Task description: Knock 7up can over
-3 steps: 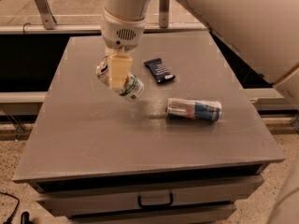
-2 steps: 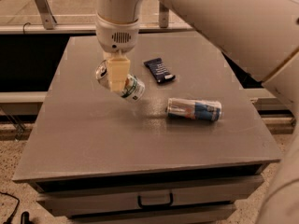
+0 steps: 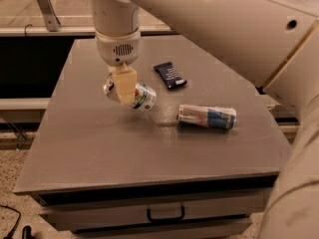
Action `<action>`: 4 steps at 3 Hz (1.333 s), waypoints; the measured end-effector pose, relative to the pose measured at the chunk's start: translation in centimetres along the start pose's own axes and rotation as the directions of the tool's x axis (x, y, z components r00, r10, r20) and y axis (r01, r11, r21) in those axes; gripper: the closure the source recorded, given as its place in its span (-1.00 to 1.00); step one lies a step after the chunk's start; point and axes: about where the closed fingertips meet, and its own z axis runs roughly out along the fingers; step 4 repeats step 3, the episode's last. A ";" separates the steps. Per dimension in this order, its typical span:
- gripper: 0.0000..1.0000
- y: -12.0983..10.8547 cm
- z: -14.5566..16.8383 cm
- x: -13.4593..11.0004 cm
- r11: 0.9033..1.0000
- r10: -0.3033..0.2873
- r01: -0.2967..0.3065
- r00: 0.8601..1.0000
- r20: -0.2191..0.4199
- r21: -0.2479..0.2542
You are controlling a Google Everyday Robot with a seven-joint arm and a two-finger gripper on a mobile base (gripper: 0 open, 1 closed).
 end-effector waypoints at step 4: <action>-1.00 0.5 2.4 -0.8 0.998 -0.060 0.060 0.998 -0.021 -0.027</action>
Offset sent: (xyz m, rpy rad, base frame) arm -0.0211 -0.0106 -0.0273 -0.1263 0.0796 0.0680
